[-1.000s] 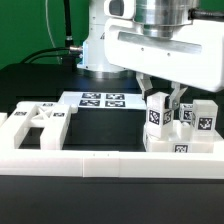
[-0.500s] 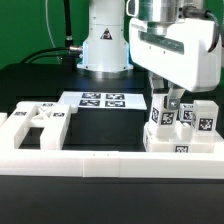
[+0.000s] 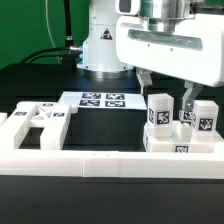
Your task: Assemble chair
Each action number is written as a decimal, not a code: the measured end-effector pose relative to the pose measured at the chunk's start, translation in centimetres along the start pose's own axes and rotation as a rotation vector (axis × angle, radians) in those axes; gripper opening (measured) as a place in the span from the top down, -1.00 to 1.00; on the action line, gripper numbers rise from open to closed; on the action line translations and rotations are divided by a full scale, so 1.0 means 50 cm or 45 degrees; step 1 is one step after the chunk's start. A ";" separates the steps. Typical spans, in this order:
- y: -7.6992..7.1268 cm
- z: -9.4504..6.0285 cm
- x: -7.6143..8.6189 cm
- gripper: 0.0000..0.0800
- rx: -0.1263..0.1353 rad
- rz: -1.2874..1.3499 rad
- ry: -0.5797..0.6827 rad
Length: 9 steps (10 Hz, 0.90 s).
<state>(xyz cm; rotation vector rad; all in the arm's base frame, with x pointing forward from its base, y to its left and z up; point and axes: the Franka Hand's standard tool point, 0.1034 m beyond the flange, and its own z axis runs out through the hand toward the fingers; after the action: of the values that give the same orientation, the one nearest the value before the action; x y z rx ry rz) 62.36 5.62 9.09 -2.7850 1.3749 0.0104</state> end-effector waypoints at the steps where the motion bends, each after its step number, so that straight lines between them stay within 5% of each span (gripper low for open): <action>1: 0.000 0.000 0.000 -0.62 0.000 -0.101 0.001; 9: 0.007 0.010 0.004 -0.62 0.009 -0.993 0.033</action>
Offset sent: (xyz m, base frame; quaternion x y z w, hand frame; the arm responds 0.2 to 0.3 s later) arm -0.0132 0.0008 0.0024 0.0236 0.0066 -0.2631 0.9645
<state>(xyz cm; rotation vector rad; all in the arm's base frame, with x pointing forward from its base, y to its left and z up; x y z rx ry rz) 62.20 5.27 8.57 -3.1030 0.2144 -0.0515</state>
